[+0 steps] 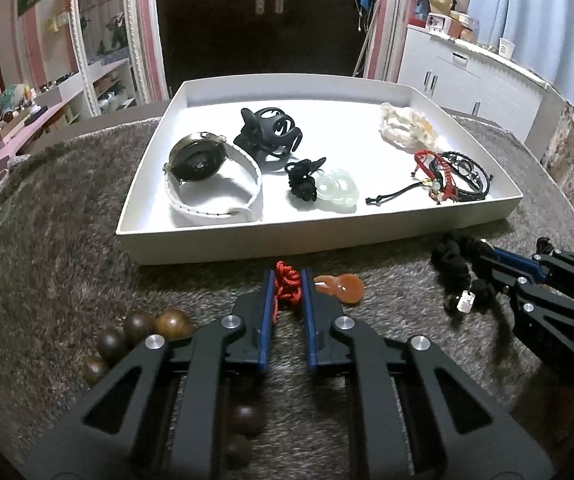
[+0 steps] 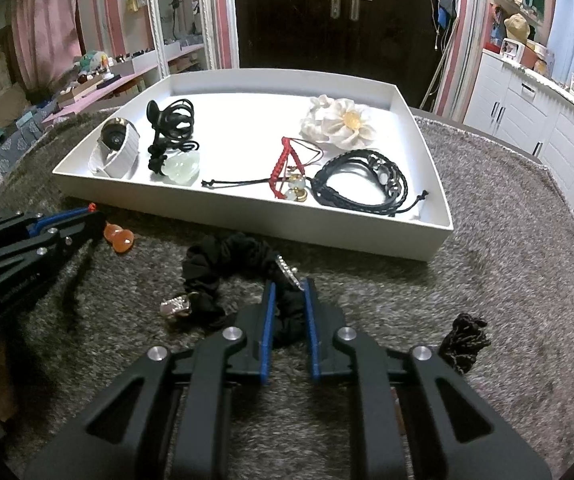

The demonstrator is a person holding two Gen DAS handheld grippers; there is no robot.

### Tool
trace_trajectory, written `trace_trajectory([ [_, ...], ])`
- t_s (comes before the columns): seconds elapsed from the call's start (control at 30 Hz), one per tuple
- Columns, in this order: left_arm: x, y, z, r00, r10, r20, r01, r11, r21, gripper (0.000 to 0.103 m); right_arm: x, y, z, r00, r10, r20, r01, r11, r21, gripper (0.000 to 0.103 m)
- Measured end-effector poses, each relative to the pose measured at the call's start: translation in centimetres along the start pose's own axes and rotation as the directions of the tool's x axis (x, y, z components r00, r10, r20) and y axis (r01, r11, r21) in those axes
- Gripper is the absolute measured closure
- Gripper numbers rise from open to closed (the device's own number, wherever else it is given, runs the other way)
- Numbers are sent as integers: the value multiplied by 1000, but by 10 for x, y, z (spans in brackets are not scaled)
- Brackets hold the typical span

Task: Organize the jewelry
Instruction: 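Grasp the red-cord pendant with the left tool while the right tool grasps the black scrunchie, then carry the red-cord pendant and black scrunchie over the white tray with both tools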

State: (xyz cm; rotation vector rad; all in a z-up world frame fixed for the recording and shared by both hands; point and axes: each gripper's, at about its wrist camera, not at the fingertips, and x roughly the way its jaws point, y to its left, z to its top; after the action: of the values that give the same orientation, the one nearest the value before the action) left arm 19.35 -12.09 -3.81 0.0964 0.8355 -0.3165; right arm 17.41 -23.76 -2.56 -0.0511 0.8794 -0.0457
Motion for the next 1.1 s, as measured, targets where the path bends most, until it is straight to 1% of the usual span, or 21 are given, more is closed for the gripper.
trace_trajectory([
  [0.07, 0, -2, -1, 1000, 7, 1, -7, 1000, 6, 92, 0, 3, 1, 1000, -13, 1, 13, 1000, -11, 89],
  [0.2, 3, -8, -1, 1000, -8, -20, 8, 999, 36, 92, 0, 4, 0, 1000, -12, -1, 12, 1000, -11, 89],
  [0.37, 5, -11, -1, 1000, 8, -29, -6, 998, 55, 93, 0, -1, 0, 1000, 15, 9, -15, 1000, 17, 91],
  [0.47, 3, -17, -1, 999, 33, -18, -32, 996, 78, 92, -4, -5, -1, 999, 31, 30, -32, 999, 36, 91],
  [0.53, 0, -18, -1, 999, 34, -11, -33, 996, 83, 93, -8, -8, -1, 998, 42, 53, -45, 998, 53, 92],
  [0.6, -3, -12, 0, 1000, 25, -1, -25, 999, 47, 95, -11, -10, -2, 996, 55, 70, -59, 996, 62, 92],
  [0.67, -8, -3, 1, 1000, 19, 5, -19, 1000, -3, 96, -18, -10, -3, 993, 72, 95, -78, 995, 68, 92],
  [0.77, -22, 3, 3, 999, 34, 37, -33, 999, -12, 96, -35, -9, -1, 989, 81, 127, -89, 994, 61, 92],
  [0.8, -30, 5, 7, 998, 29, 53, -28, 999, -18, 96, -43, -8, 2, 986, 85, 145, -93, 994, 53, 92],
  [0.87, -48, 4, 17, 994, 45, 100, -44, 999, -15, 96, -61, -8, 11, 979, 90, 180, -98, 995, 36, 92],
  [0.97, -66, 0, 36, 990, 47, 134, -49, 999, 10, 96, -79, -7, 27, 971, 89, 222, -94, 995, 12, 92],
  [1.1, -80, -8, 68, 981, 75, 178, -87, 994, 59, 96, -91, -8, 57, 966, 51, 254, -49, 999, -15, 92],
])
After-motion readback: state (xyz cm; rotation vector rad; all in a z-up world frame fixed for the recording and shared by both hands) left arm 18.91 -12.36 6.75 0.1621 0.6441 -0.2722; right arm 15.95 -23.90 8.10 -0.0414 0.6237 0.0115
